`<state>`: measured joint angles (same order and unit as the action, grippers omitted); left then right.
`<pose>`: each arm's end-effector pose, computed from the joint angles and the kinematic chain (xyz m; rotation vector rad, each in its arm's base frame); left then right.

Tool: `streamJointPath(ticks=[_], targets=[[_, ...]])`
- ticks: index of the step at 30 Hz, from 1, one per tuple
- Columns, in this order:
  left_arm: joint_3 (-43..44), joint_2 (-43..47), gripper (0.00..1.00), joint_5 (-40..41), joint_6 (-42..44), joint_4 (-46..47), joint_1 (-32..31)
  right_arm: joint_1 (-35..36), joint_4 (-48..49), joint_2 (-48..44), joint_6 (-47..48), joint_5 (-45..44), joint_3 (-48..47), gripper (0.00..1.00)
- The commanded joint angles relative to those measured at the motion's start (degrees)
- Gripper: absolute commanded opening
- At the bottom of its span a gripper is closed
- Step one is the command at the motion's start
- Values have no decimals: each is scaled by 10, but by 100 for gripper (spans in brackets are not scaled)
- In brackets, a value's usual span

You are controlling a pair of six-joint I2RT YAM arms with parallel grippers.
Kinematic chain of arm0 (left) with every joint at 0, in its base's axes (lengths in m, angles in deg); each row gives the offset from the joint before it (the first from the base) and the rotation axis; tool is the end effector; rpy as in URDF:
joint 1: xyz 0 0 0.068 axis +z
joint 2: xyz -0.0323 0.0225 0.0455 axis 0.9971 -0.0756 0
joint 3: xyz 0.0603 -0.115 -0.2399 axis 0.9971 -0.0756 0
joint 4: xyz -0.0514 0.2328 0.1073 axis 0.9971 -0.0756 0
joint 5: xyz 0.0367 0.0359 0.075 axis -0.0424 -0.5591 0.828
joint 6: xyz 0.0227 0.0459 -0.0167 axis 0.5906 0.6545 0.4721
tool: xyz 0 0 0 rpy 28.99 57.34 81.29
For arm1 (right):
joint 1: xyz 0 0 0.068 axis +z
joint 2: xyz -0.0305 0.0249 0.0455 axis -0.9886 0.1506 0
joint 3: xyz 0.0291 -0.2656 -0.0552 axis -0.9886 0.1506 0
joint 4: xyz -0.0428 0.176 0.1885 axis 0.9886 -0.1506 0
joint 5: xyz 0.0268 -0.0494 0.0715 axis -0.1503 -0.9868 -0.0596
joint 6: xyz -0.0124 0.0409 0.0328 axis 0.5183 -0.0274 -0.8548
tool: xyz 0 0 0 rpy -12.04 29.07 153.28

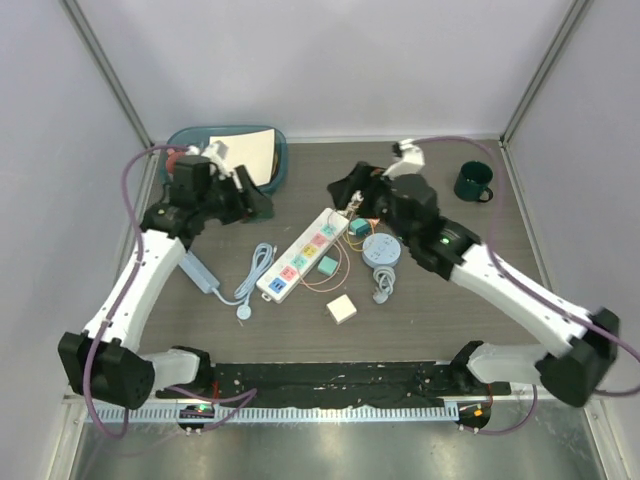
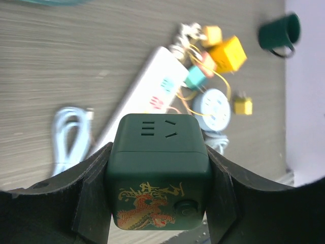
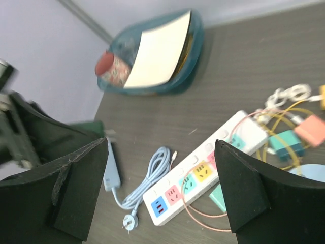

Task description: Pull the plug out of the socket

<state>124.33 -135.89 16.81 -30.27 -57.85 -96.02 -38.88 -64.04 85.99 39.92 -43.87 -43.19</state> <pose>0.2595 -0.0572 0.3593 -0.2844 2.2372 -0.7210 0.2293 0.1993 0.3664 0.0611 1.8669 0.7688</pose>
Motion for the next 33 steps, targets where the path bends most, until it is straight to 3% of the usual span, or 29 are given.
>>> streamJointPath(ticks=[1, 7, 12, 16, 23, 28, 33], targets=[[-30, -14, 0, -3, -67, 125, -132, 5, -80, -145, 45, -167, 24, 91], [-33, -106, 0, 38, -114, 238, -322, 5, -151, -278, 57, -257, 24, 91], [56, -245, 0, -11, -132, 312, -408, 5, -195, -362, 50, -284, 10, 91], [119, -382, 0, -52, -160, 387, -447, 5, -197, -396, 50, -288, 10, 91], [284, -566, 0, -85, -197, 389, -503, 4, -209, -399, 52, -278, 3, 91], [340, -621, 0, -76, -195, 355, -514, 5, -212, -407, 52, -277, 7, 91], [349, -641, 15, -68, -187, 320, -516, 5, -212, -416, 50, -277, 19, 91]])
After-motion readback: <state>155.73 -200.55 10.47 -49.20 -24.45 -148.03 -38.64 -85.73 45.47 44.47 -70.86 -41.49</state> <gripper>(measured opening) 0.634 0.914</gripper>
